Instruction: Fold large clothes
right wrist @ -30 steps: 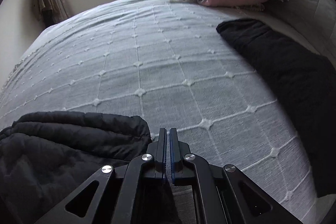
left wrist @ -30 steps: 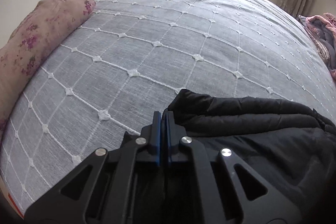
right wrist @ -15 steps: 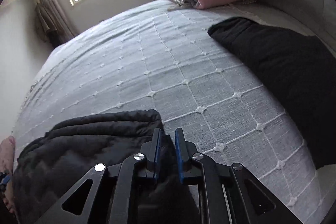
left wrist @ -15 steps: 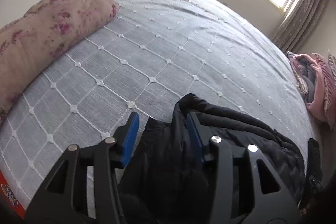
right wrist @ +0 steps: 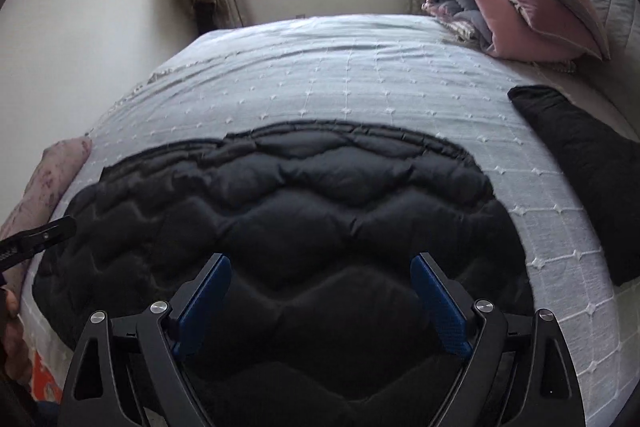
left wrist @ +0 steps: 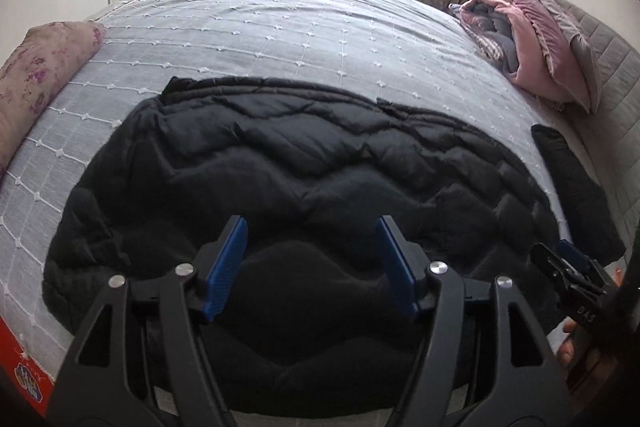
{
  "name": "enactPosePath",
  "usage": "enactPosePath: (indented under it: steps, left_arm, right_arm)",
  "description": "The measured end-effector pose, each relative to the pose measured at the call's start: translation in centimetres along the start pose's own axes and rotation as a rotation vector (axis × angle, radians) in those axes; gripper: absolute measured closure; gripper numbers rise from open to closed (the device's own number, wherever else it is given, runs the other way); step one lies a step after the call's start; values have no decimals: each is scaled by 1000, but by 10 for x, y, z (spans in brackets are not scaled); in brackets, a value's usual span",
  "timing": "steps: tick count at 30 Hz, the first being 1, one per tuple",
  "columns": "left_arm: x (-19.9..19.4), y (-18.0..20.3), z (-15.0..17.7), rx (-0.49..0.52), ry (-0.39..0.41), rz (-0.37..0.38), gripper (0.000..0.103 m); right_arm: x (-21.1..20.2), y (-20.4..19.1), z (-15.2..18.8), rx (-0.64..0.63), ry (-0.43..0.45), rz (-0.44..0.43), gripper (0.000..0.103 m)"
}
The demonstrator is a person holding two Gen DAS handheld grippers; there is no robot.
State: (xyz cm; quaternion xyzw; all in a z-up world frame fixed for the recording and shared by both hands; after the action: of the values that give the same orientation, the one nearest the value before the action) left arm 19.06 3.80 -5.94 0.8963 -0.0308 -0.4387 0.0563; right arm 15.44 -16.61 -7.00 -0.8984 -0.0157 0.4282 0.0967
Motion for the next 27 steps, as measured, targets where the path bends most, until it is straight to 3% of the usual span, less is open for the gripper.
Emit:
enactPosePath:
  steps: [2, 5, 11, 18, 25, 27]
  left_arm:
    - [20, -11, 14, -6, -20, -49, 36]
    - [30, -18, 19, -17, -16, -56, 35]
    - [33, -22, 20, -33, -10, -72, 35]
    - [38, -17, 23, 20, -16, -138, 33]
    - [28, -16, 23, 43, 9, -154, 34]
    - [18, -5, 21, 72, 33, -119, 34]
  right_arm:
    - [20, 2, 12, -43, -45, 30, 10]
    - [37, 7, 17, -106, -57, 84, 10]
    - [45, 17, 21, -69, -82, 88, 8]
    - [63, 23, 29, -61, -117, 100, 0]
    - [63, 24, 29, -67, -123, 115, 0]
    - [55, 22, 23, -66, -100, 118, 0]
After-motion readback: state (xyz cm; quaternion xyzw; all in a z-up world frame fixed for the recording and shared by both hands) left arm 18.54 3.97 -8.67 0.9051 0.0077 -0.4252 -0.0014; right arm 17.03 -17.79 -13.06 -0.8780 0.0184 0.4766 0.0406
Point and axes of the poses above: each gripper's, at about its wrist camera, not at the fingertips, and x roughly the way its jaws point, y to its right, z to its underside, the point moved 10 cm from there along x, roughly the way its jaws point, and after that the axes turned 5 degrees about x, right-handed, at the moved point
